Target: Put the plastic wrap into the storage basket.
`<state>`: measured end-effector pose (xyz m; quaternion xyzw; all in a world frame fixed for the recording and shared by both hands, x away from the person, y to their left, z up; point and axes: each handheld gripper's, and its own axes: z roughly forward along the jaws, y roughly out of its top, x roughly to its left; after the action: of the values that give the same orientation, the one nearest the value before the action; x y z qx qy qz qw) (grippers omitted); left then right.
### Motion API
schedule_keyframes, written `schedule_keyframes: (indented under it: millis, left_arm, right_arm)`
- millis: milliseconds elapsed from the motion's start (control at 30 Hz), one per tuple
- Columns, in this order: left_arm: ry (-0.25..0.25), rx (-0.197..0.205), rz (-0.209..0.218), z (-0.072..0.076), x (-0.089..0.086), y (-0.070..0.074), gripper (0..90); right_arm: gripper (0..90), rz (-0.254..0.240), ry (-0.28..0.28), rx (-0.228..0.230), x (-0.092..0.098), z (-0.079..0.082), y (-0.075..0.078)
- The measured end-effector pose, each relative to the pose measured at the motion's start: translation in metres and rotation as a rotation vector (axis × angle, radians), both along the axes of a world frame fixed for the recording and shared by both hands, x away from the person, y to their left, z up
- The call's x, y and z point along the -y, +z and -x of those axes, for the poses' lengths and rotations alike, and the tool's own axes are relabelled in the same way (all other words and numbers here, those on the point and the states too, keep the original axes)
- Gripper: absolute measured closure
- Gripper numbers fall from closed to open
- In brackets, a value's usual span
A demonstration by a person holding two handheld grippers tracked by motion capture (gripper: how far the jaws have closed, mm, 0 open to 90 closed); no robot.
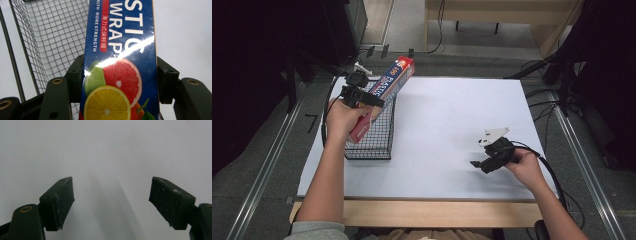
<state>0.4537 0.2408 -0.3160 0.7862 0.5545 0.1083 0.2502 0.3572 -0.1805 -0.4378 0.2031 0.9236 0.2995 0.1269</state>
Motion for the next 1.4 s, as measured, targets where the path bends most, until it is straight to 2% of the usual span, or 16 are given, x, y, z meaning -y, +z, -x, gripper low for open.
schedule_keyframes:
  millis: [67,367,467,567,733,800,900,967,1167,1233,1400]
  left_arm:
    - [0.028,-0.005,0.019,-0.004,-0.003,-0.002,39.8]
    - [0.126,-0.001,-0.069,-0.013,-0.011,-0.007,39.8]
    - [0.16,-0.006,-0.082,-0.016,-0.012,-0.009,39.9]
    - [0.171,-0.015,-0.073,-0.019,-0.012,-0.011,39.9]
    - [0.215,-0.031,-0.097,-0.024,-0.005,-0.018,39.8]
    - [0.218,-0.046,-0.126,-0.027,-0.002,-0.022,39.8]
    - [0.23,-0.055,-0.112,-0.028,0.002,-0.029,39.7]
    - [0.232,-0.059,-0.122,-0.029,0.004,-0.032,39.7]
    - [0.254,-0.09,-0.093,-0.033,0.006,-0.045,39.6]
    - [0.252,-0.099,-0.113,-0.034,0.009,-0.049,39.6]
    - [0.256,-0.117,-0.121,-0.035,0.014,-0.057,39.6]
  right_arm:
    - [20.8,0.002,0.0,0.0,0.0,0.0,0.0]
    - [20.8,0.005,0.003,0.002,-0.001,0.0,0.0]
    - [20.8,0.005,0.004,0.002,-0.001,0.0,0.0]
    - [20.8,0.005,0.006,0.003,-0.001,0.001,0.0]
    - [20.8,0.009,0.011,0.002,-0.002,0.001,0.0]
    - [20.8,0.008,0.012,0.004,-0.002,0.001,0.0]
    - [20.8,0.008,0.013,0.002,-0.002,0.001,0.0]
    - [20.8,0.011,0.015,0.002,-0.002,0.001,0.0]
    - [20.8,0.017,0.016,0.004,-0.003,0.002,0.0]
    - [20.8,0.018,0.013,0.005,-0.003,0.002,-0.001]
    - [20.8,0.019,0.021,0.003,-0.004,0.001,-0.001]
